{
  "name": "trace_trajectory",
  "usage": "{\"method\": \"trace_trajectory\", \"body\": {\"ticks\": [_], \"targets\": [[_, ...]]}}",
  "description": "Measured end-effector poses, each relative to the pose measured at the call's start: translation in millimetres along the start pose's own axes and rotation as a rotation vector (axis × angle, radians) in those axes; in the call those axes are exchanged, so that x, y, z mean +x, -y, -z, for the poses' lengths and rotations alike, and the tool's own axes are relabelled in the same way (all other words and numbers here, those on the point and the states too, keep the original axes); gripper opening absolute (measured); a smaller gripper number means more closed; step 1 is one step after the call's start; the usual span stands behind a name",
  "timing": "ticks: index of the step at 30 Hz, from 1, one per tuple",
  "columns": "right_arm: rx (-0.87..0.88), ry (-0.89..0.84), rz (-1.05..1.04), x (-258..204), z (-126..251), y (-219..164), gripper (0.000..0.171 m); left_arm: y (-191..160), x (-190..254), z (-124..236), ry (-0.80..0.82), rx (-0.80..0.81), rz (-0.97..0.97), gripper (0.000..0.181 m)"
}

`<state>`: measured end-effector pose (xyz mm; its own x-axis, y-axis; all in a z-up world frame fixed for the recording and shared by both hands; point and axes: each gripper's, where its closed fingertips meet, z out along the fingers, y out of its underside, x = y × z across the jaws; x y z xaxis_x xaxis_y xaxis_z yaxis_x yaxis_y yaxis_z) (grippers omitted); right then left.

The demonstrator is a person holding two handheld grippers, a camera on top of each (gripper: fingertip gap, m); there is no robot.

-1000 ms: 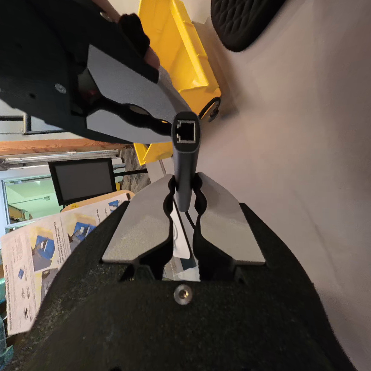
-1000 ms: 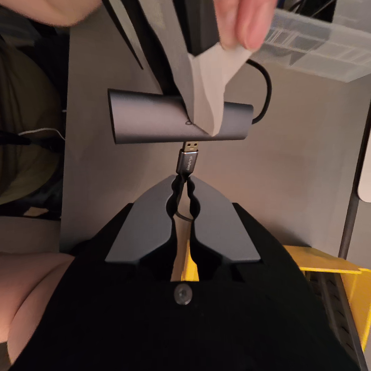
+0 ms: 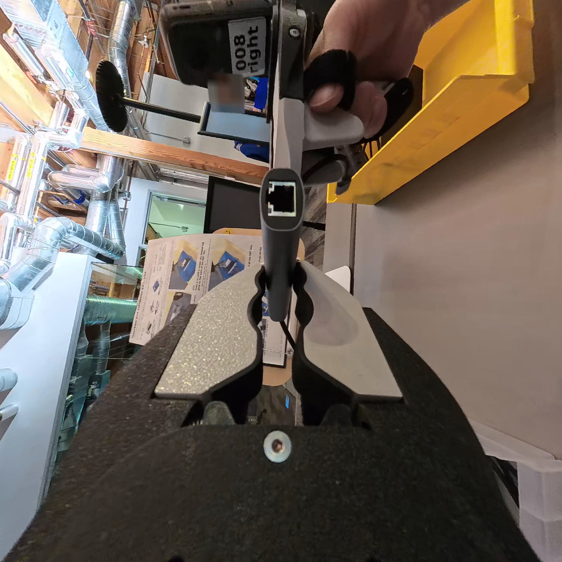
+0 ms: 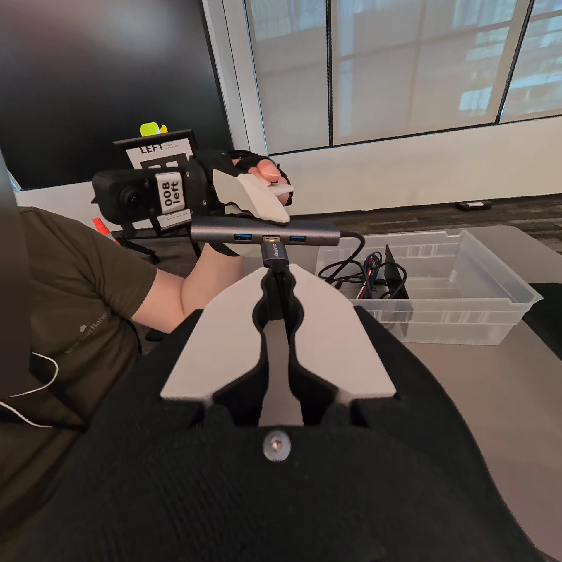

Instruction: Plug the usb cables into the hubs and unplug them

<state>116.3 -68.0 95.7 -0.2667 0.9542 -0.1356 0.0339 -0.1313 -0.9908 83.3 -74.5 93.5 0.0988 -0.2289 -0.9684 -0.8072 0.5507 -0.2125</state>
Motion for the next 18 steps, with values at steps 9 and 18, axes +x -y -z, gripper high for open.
{"method": "trace_trajectory", "body": {"ticks": [9,18], "targets": [[0.057,-0.008,0.072,-5.6,1.3,11.5,0.007,5.0,-9.2,2.0,0.053,0.017,0.011,0.017],[0.020,-0.039,0.086,-11.0,2.1,14.9,0.006,7.5,-9.5,2.5,0.061,0.033,-0.005,0.017]]}}
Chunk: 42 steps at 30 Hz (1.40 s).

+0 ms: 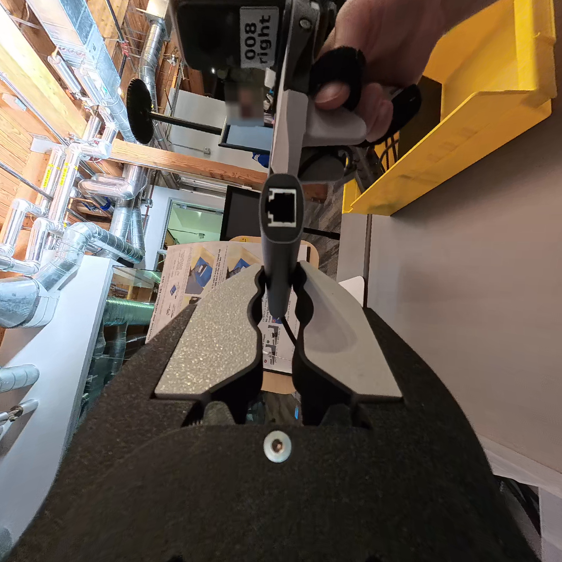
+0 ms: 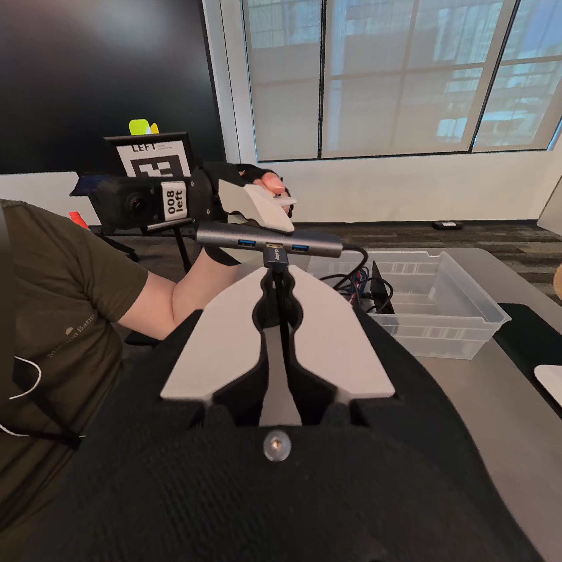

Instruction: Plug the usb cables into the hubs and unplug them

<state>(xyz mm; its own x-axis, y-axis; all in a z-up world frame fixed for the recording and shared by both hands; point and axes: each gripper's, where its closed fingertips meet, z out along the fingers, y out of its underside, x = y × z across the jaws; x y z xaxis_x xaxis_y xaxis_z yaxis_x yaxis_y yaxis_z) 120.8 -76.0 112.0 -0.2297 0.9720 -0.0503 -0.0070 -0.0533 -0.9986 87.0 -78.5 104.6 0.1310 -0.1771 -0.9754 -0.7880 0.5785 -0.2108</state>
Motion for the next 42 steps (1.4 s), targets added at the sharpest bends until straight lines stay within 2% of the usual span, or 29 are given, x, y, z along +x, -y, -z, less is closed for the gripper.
{"method": "trace_trajectory", "body": {"ticks": [12,32,42], "targets": [[-0.053,-0.030,-0.042,-1.3,3.6,-1.0,0.006,1.4,9.2,-3.7,-0.033,-0.002,-0.044,0.017],[-0.049,-0.102,0.018,0.9,3.5,3.9,0.006,-2.9,-1.0,-10.2,0.016,-0.044,0.049,0.017],[0.017,-0.091,0.002,0.6,5.7,12.6,0.006,-1.8,-6.4,-12.0,0.050,-0.044,0.063,0.017]]}}
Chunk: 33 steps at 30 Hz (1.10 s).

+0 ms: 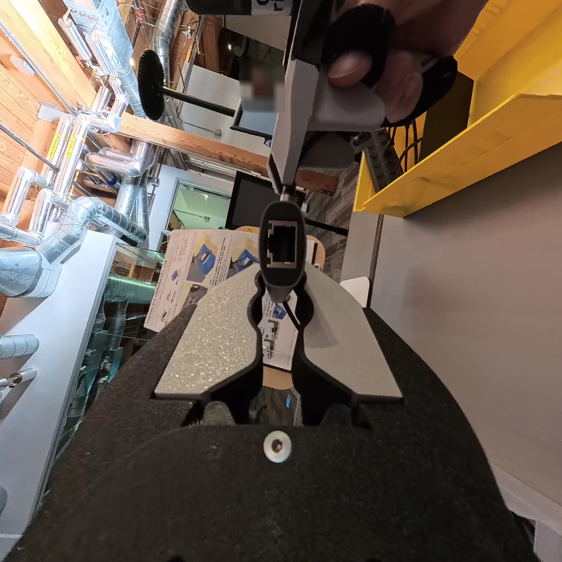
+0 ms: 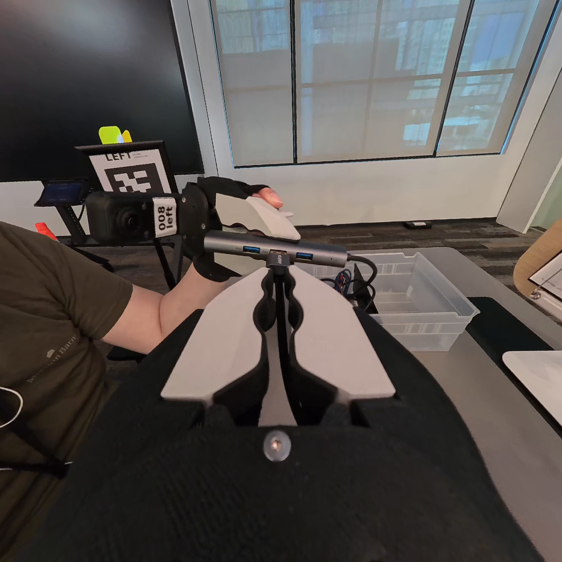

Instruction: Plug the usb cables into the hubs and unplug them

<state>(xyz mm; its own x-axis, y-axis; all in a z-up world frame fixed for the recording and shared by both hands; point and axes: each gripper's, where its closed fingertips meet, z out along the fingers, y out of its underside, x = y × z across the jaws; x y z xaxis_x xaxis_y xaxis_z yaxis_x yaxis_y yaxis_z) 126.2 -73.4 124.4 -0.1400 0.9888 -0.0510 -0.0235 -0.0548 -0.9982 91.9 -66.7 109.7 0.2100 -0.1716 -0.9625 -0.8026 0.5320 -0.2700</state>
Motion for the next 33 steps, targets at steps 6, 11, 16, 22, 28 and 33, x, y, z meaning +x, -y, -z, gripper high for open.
{"method": "trace_trajectory", "body": {"ticks": [6,11,16,22,28,33], "targets": [[-0.042,-0.002,0.092,-10.6,-14.7,-4.8,0.000,21.9,12.6,-8.6,-0.036,0.042,-0.025,0.017],[-0.042,-0.041,0.120,-8.2,-7.1,0.4,0.000,25.4,14.6,-16.0,-0.034,0.047,0.009,0.017],[0.008,-0.048,0.091,-7.0,-3.4,9.1,0.001,21.1,9.9,-14.7,-0.017,0.043,0.025,0.018],[0.005,-0.035,0.052,-9.3,1.2,12.7,0.016,13.9,2.3,-12.7,0.011,0.028,0.043,0.018],[-0.067,-0.128,0.111,6.4,5.3,2.4,0.015,5.7,-0.4,-10.8,0.011,0.000,0.049,0.018],[-0.110,-0.089,0.036,9.4,7.4,-9.3,0.019,-16.5,-9.9,-3.2,0.033,-0.069,0.057,0.018]]}}
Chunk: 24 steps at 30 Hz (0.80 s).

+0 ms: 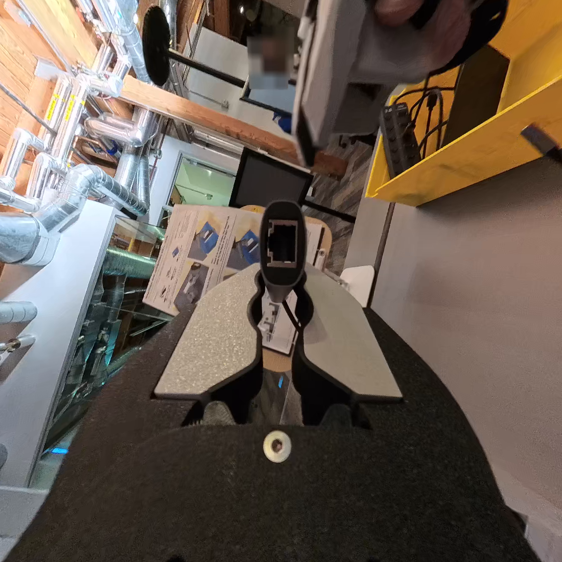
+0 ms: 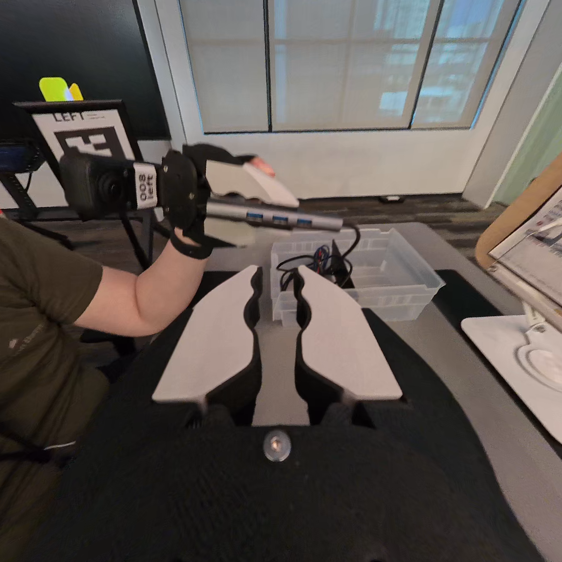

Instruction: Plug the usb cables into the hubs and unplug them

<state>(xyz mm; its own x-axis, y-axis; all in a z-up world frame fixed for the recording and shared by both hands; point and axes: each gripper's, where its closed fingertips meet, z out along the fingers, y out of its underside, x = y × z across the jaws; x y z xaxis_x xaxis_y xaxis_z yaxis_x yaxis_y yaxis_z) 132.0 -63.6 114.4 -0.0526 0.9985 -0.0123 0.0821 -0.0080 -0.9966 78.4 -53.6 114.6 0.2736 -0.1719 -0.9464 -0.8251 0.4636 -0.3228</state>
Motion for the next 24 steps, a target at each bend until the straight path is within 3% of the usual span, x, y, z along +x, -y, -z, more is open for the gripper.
{"method": "trace_trajectory", "body": {"ticks": [4,10,16,20,24], "targets": [[-0.177,0.151,0.060,-19.0,-16.3,-43.1,0.019,-19.5,-17.2,13.1,0.047,-0.033,0.036,0.018],[-0.490,0.195,0.328,-44.3,-54.5,-126.4,0.021,-38.7,-36.2,31.5,0.098,-0.050,0.086,0.017],[-0.849,0.269,0.408,-76.4,-19.6,-220.2,0.014,-38.9,-41.8,38.0,0.106,-0.010,0.113,0.017],[-0.845,0.216,0.370,-74.3,1.3,-244.6,0.015,-36.8,-44.7,40.3,0.113,0.007,0.116,0.017],[-0.835,0.218,0.424,-77.6,2.9,-261.5,0.027,-32.6,-46.6,43.8,0.118,0.024,0.119,0.017]]}}
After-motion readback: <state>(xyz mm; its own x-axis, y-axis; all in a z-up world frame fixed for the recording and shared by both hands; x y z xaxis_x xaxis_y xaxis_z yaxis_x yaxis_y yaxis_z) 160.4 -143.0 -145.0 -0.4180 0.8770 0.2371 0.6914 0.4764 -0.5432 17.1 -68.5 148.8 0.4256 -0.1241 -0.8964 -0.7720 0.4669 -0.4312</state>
